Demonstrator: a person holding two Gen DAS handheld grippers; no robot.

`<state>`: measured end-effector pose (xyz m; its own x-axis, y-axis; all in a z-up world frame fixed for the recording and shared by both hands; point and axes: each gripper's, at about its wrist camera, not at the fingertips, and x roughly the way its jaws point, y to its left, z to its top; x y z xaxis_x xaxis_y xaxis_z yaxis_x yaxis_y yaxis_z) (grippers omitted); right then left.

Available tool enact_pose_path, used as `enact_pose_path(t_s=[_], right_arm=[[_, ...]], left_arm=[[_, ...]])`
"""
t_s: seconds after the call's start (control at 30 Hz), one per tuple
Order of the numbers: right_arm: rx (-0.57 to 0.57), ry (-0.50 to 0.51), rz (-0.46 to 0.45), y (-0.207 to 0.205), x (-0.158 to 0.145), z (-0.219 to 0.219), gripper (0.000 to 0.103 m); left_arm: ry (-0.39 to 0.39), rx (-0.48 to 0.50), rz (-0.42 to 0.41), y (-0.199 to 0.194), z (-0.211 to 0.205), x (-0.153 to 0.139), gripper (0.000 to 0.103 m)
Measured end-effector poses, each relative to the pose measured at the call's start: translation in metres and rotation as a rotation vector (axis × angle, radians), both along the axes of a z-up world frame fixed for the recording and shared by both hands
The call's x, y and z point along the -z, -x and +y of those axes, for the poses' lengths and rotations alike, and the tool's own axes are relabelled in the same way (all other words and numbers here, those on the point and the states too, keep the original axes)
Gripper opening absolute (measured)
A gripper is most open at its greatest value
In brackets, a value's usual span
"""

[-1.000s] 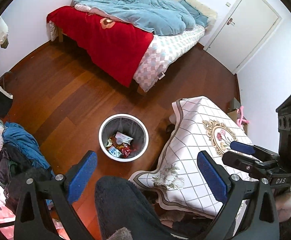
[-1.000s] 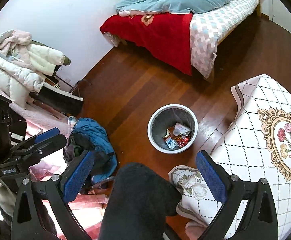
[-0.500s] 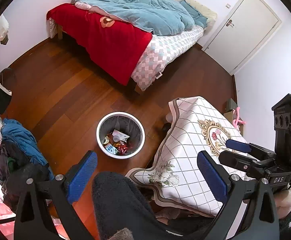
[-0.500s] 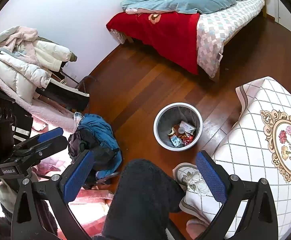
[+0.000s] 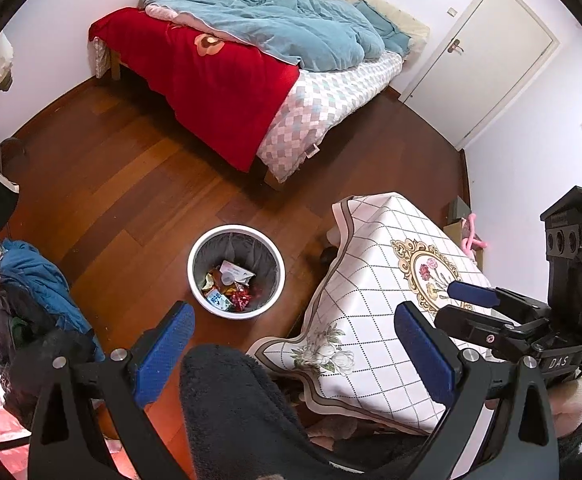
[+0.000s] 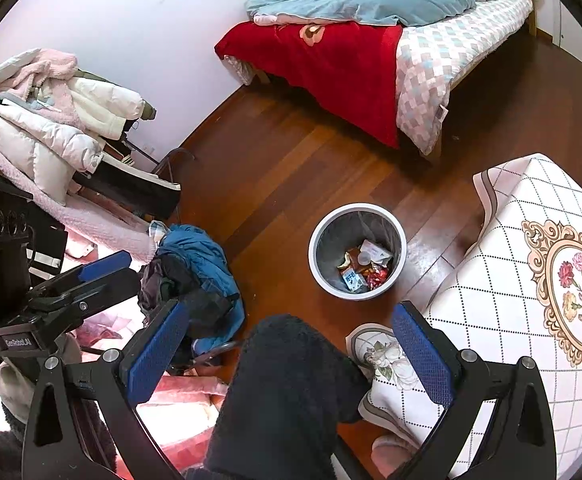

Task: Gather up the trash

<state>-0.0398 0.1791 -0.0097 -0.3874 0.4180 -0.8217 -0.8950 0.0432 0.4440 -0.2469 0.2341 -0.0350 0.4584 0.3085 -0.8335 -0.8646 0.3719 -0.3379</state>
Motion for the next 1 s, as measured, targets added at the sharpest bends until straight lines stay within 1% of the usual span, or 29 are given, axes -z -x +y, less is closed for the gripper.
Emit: enact_pose_path(t_s=[0.5,1.0], right_arm=[[-0.005,-0.016,0.0,0.0,-0.009,-0.006,0.103],[-0.01,-0.014,0.006,0.004,-0.013,-0.006,0.103]], left_arm=[[0.0,-0.001,-0.011,0.002,0.0,-0.001,0.103],[0.006,0.0,-0.011,-0.001,-0.003,-0.001,0.103]])
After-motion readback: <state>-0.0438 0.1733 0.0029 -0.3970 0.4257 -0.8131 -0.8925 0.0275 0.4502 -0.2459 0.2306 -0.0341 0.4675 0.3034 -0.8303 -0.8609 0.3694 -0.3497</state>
